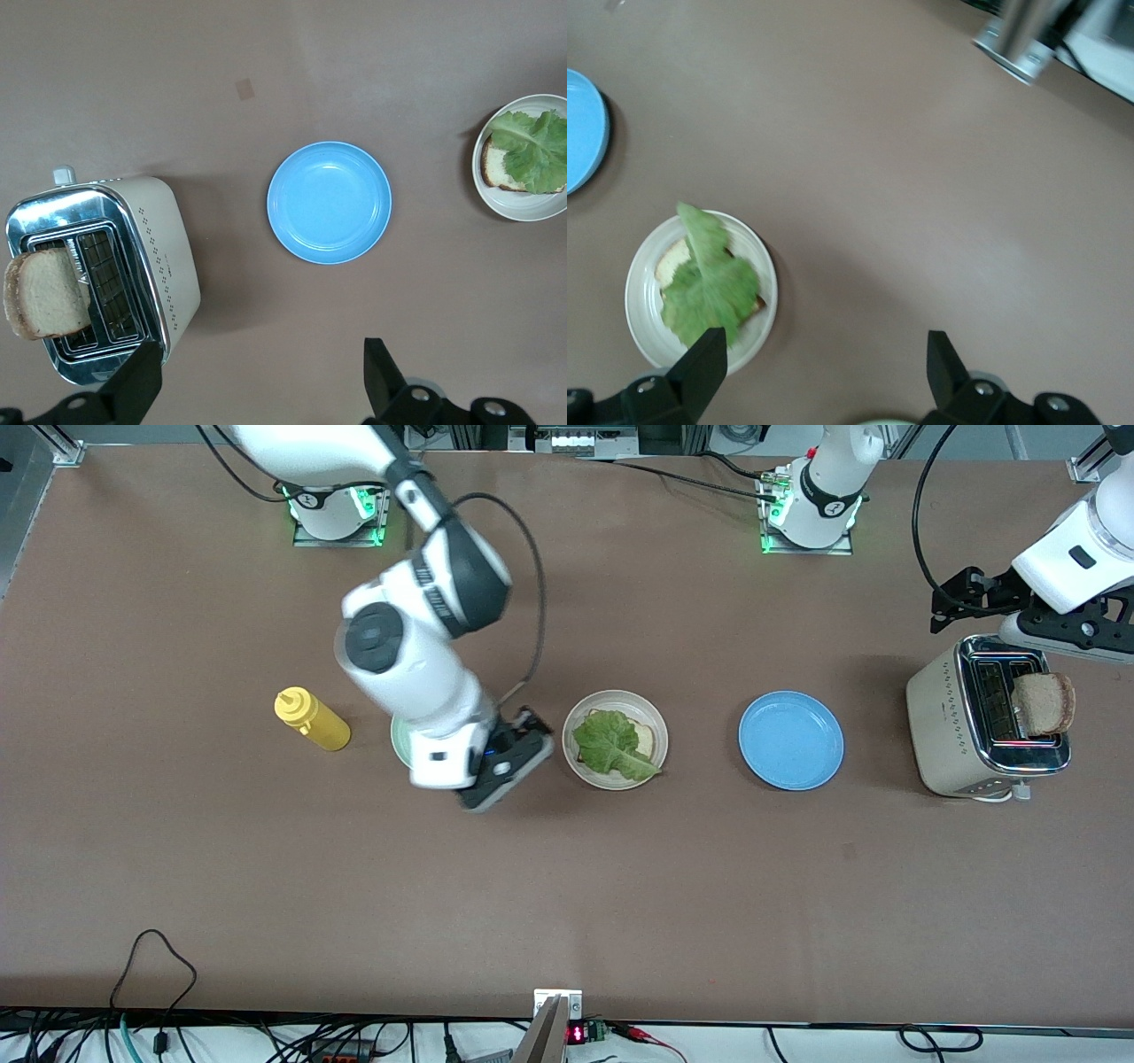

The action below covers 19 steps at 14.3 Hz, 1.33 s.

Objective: Make sandwich in beige plate with both arms
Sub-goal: 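Withdraw the right gripper past the yellow bottle while the left gripper descends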

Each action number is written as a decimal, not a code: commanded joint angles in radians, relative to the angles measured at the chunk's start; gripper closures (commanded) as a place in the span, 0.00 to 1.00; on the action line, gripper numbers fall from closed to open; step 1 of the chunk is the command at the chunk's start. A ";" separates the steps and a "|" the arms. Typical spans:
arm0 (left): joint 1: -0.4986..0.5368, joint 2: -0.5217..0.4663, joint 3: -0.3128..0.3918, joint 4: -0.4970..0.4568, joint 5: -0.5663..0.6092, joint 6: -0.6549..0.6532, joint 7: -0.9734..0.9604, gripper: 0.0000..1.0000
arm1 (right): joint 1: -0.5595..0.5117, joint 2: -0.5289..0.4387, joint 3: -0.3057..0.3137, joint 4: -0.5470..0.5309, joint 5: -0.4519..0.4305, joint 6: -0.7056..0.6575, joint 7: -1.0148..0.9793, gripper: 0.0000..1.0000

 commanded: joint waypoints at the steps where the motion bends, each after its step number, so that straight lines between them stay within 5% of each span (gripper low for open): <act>1: 0.005 0.014 -0.003 0.029 0.005 -0.023 -0.005 0.00 | -0.114 -0.064 0.054 -0.025 -0.029 -0.113 0.021 0.00; 5: 0.002 0.015 -0.003 0.029 0.007 -0.023 -0.010 0.00 | -0.212 -0.160 0.054 -0.055 -0.183 -0.306 0.030 0.00; 13: 0.080 0.174 0.014 0.120 0.017 -0.099 -0.076 0.00 | -0.422 -0.325 0.061 -0.106 -0.250 -0.535 0.231 0.00; 19: 0.142 0.253 0.015 0.135 0.149 -0.087 -0.050 0.00 | -0.568 -0.433 0.200 -0.143 -0.307 -0.595 0.395 0.00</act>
